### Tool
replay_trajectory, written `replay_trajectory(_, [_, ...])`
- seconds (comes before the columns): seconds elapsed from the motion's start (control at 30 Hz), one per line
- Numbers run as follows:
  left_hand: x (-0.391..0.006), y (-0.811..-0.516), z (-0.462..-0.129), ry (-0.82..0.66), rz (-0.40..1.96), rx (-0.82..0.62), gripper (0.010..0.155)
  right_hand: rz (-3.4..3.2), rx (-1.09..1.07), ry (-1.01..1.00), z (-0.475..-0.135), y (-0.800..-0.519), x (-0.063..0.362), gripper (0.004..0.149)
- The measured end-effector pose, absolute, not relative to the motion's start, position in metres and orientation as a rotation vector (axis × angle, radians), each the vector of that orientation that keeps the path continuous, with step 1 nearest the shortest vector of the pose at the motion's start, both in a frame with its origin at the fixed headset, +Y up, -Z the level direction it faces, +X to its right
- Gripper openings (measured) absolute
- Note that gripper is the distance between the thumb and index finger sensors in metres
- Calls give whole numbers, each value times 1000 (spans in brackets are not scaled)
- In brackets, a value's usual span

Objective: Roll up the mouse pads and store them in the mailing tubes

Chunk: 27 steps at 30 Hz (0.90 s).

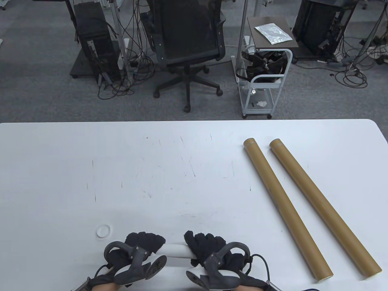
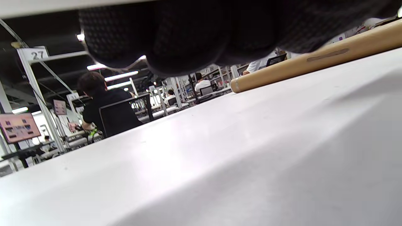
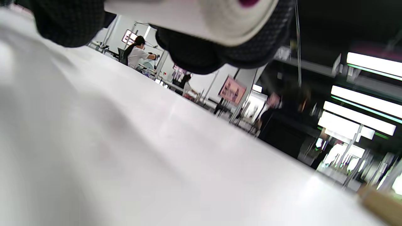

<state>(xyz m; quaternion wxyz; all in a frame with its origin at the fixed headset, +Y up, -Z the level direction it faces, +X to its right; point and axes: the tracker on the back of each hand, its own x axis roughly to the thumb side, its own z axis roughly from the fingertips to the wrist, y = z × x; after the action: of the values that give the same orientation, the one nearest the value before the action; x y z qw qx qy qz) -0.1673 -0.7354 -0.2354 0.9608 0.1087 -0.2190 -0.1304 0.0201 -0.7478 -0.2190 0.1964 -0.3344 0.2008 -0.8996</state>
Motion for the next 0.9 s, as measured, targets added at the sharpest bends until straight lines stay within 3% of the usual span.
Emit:
replay_trajectory(0.17, [-164,-737,-235,-460,-284,220,43,-2613,-966,488,-223,-754,23,64])
replay_trajectory(0.27, [-165,-741,-233,-479,-287,196,42,-2837,-1011,233,-228,-755,25,60])
replay_trajectory(0.37, [-166,-739,-227,-488,-357,263,41,-3000,-1049,7,-232,-756,25,58])
replay_trajectory(0.43, [-167,-737,-223,-484,-405,340,41,-3137,-1089,-278,-239,-756,26,58])
replay_trajectory(0.47, [-166,-736,-221,-478,-442,376,40,-3239,-1122,-679,-247,-760,29,58])
replay_trajectory(0.5, [-164,-736,-220,-470,-457,402,40,-3267,-1125,-877,-249,-762,30,58])
replay_trajectory(0.53, [-163,-736,-219,-471,-466,405,39,-3293,-1139,-960,-252,-765,33,57])
replay_trajectory(0.6, [-160,-739,-221,-482,-455,377,39,-3226,-1155,-770,-253,-766,34,56])
replay_trajectory(0.77, [-167,-738,-221,-490,-445,363,37,-3216,-1138,-572,-248,-766,31,65])
replay_trajectory(0.83, [-174,-737,-225,-490,-438,338,37,-3169,-1245,-507,-247,-753,33,84])
replay_trajectory(0.9, [-184,-740,-233,-451,-338,257,37,-3212,-1185,-285,-250,-724,49,88])
